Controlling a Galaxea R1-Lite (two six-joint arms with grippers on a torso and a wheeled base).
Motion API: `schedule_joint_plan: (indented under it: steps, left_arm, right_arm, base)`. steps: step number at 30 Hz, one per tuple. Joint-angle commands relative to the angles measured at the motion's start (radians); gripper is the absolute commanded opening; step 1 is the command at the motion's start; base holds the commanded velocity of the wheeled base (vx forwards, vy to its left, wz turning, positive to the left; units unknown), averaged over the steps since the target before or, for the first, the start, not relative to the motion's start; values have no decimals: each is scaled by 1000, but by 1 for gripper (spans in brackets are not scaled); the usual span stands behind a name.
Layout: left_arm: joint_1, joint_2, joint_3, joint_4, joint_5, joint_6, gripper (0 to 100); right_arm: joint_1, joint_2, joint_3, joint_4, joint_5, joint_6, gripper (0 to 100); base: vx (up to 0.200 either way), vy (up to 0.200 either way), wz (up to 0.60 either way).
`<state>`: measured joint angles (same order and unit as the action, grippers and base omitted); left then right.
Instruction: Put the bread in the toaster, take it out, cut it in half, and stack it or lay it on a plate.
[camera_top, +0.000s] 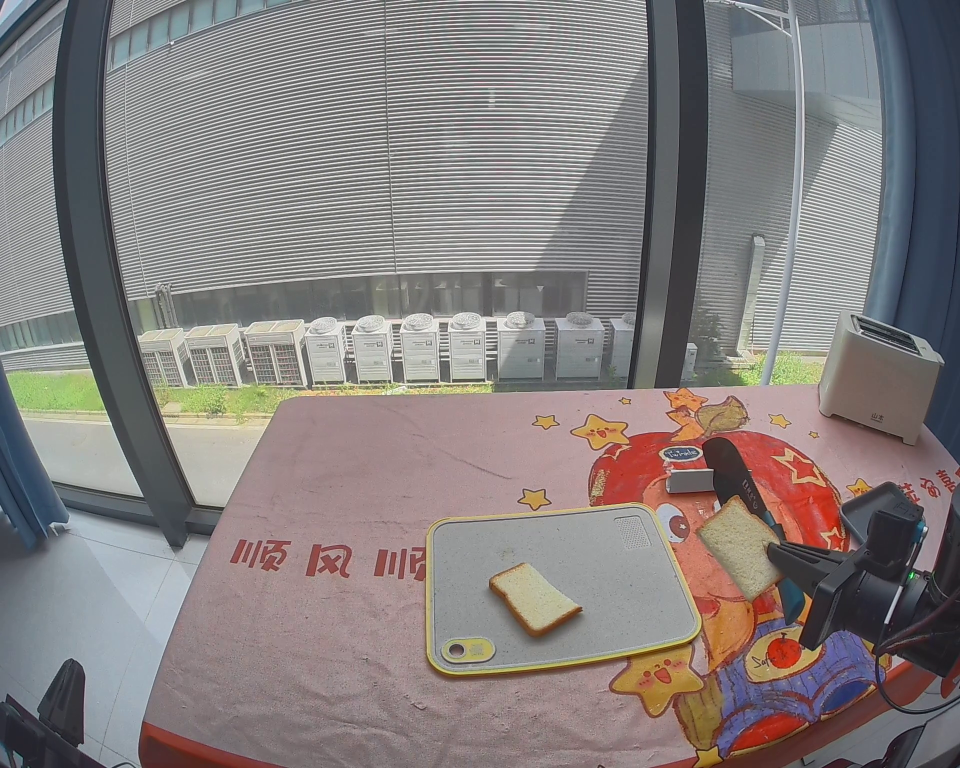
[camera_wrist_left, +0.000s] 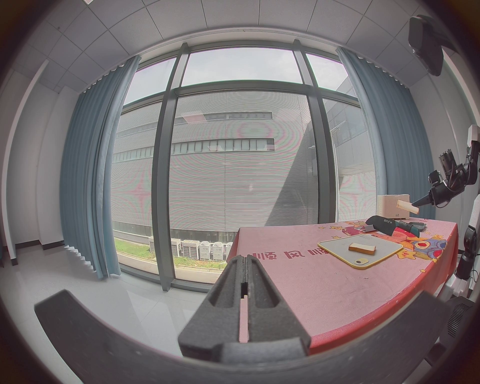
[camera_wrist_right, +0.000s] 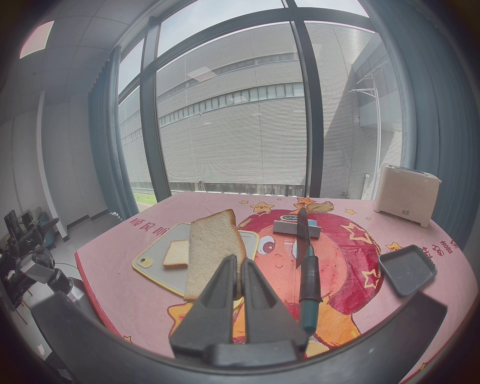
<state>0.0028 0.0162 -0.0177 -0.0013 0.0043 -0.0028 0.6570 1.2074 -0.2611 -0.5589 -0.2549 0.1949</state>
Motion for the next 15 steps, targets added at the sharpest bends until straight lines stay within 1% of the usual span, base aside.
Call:
schedule_joint_plan:
  steps: [1,15]
  left_arm:
    - [0,-16,18,0,0,0,0]
    - [0,-16,18,0,0,0,0]
  right_arm:
    - [0,6,3,-1,-1,0,0]
    - [-2,-3,3,-1,-4,0,0]
  base:
    - [0,-200,0]
    - [0,-200,0]
